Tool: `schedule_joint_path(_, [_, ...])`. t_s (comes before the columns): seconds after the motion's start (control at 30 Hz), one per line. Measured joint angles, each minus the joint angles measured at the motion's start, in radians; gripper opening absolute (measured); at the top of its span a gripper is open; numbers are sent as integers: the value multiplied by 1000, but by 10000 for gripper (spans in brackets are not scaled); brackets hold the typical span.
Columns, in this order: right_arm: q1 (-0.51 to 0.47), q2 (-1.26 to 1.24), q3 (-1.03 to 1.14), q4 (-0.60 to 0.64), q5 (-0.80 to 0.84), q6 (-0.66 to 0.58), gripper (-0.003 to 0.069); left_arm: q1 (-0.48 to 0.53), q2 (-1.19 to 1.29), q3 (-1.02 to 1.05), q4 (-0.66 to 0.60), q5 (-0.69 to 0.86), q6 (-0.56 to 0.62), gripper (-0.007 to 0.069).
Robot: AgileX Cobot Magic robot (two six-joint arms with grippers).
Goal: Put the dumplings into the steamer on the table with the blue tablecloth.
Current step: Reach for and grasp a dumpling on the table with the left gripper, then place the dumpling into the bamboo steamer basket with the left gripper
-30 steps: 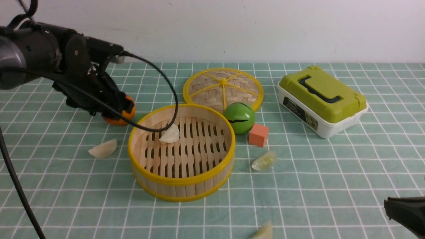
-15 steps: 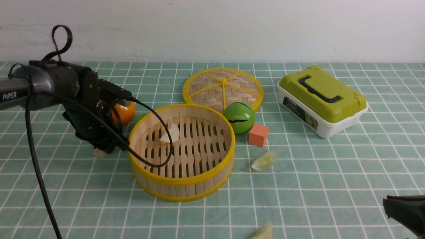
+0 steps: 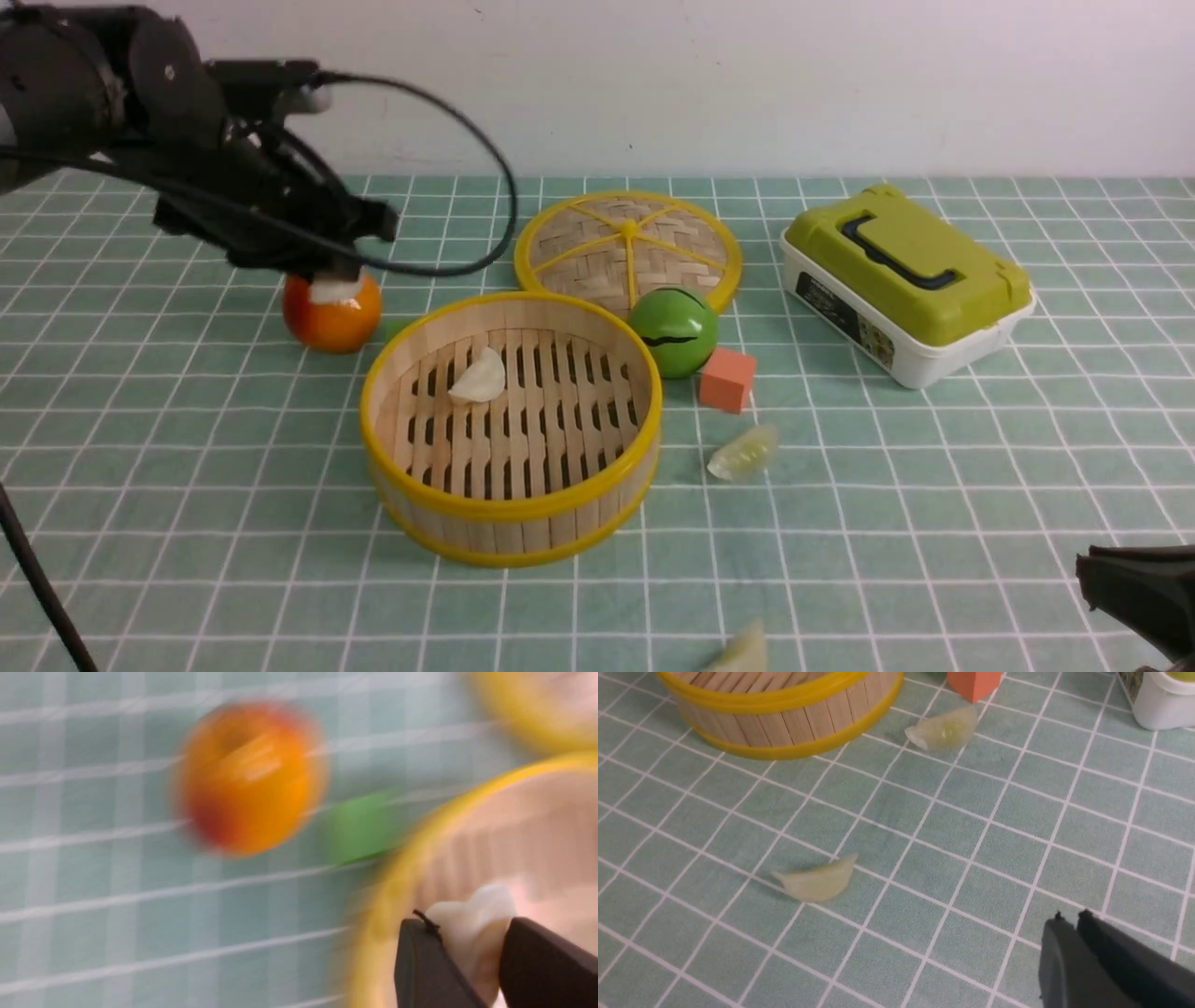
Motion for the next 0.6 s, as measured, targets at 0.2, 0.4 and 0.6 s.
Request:
schedule_joint_path(0.2, [0, 2, 0, 0, -2, 0, 42, -180, 106, -4, -84, -68, -26, 204])
schedule_joint_path(0.4, [0, 2, 1, 0, 5, 0, 44, -202, 257, -1, -75, -122, -112, 204])
schedule_joint_path(0.6, [0, 2, 1, 15, 13, 0, 48, -200, 272, -1, -73, -176, -122, 376])
